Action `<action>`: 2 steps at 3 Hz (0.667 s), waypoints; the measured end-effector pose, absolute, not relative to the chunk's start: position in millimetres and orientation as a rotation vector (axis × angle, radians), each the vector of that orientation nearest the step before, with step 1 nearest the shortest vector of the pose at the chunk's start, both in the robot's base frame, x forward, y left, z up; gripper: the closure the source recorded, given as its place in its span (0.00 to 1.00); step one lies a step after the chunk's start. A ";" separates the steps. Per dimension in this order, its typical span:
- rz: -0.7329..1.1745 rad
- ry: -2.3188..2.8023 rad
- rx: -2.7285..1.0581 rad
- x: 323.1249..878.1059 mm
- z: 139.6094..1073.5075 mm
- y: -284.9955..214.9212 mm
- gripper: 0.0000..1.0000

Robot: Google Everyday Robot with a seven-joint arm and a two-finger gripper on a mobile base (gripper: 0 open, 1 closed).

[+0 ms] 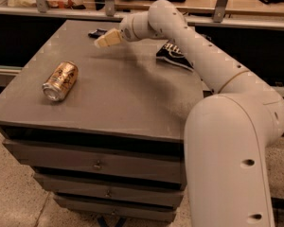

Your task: Move rxbar blueberry near orange can

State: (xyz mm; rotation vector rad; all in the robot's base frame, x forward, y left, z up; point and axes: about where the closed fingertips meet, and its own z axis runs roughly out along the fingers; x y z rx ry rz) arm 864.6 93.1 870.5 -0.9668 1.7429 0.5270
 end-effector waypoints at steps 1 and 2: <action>0.541 1.751 -0.956 873.6 877.9 98.9 0.00; 0.520 1.784 -0.944 889.8 878.6 98.7 0.00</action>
Offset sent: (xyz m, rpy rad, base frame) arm 0.0445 -0.0025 0.0191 -0.0217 0.0325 -0.0555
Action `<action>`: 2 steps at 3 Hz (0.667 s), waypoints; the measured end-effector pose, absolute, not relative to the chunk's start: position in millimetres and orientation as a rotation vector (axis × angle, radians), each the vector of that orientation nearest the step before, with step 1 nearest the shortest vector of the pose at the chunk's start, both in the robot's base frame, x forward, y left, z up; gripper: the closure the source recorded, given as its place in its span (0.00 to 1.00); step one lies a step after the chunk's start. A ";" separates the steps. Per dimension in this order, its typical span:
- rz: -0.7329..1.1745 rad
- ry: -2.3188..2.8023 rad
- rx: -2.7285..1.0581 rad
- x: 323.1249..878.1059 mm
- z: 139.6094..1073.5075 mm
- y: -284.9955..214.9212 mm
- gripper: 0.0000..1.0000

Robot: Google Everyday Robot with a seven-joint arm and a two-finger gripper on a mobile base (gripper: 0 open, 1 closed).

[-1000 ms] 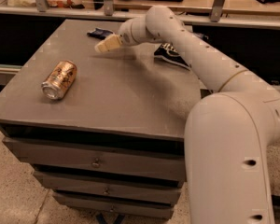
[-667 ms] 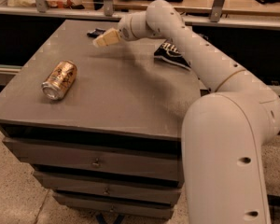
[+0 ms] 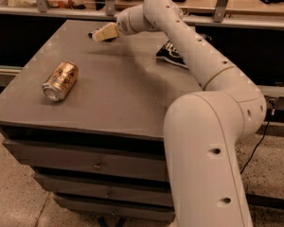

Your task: Move rxbar blueberry near orange can

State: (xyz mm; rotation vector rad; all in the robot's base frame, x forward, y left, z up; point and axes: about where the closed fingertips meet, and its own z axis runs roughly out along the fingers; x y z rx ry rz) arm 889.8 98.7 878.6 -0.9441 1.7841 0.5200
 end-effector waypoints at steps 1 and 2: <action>0.505 1.812 -0.936 900.4 875.8 96.8 0.00; 0.514 1.857 -0.928 907.4 865.7 95.6 0.00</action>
Offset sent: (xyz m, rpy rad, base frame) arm 0.0404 -0.0130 -0.0142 -0.0353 0.1075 -0.0465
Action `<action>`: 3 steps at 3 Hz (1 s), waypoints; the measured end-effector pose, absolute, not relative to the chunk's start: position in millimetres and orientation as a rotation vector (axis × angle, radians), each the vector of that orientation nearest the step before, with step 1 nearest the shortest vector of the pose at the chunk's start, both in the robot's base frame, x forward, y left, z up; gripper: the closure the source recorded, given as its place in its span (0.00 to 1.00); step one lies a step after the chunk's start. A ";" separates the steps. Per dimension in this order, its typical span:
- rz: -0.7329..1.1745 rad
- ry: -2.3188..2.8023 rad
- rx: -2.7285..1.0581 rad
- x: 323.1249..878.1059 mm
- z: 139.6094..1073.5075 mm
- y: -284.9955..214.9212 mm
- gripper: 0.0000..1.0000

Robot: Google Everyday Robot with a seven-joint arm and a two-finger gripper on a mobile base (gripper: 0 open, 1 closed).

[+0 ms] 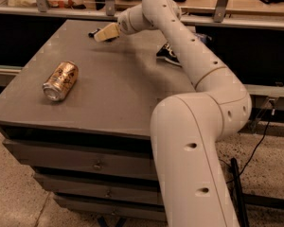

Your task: Move rxbar blueberry near orange can

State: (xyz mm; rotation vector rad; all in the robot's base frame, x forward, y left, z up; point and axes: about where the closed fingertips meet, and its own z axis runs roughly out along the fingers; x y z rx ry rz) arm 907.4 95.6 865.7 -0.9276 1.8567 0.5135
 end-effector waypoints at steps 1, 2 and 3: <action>0.526 1.883 -0.942 911.3 856.5 100.2 0.00; 0.538 1.895 -0.961 913.4 849.4 107.2 0.00; 0.552 1.903 -0.989 913.0 843.1 115.6 0.15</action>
Offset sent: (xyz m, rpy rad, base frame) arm 0.0331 0.0107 -0.0099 -0.0285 0.0605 0.0414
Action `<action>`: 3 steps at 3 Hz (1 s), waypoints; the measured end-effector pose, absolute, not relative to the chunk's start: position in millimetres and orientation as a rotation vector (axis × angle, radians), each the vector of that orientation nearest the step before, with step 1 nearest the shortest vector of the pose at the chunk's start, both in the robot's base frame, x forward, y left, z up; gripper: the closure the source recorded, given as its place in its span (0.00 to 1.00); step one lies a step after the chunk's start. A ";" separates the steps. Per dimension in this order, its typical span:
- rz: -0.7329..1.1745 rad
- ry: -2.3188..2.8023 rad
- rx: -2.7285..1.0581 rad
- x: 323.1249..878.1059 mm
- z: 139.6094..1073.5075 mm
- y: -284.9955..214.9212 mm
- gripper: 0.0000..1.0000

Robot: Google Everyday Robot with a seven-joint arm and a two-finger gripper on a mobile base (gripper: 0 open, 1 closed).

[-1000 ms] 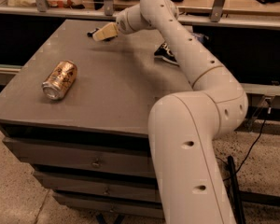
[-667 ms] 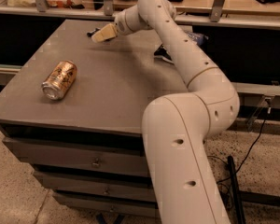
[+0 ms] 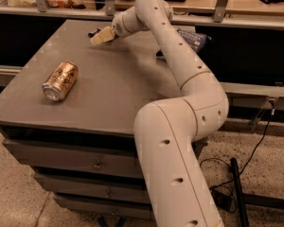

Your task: Move rxbar blueberry near orange can

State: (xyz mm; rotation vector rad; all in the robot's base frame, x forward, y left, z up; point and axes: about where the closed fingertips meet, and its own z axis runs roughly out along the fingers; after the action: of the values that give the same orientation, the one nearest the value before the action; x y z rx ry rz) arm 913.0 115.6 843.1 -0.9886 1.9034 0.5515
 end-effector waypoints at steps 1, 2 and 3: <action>0.557 1.912 -1.014 910.7 838.8 117.7 0.37; 0.560 1.915 -1.049 905.9 838.3 117.7 0.69; 0.554 1.899 -1.065 898.6 856.6 106.1 0.92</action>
Offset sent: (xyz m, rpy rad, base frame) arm 0.0208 -0.0082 0.0134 -0.0418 0.0159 0.0566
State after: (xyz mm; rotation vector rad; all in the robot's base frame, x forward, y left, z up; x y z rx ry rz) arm 898.6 106.1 856.6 -1.0652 1.8993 0.5545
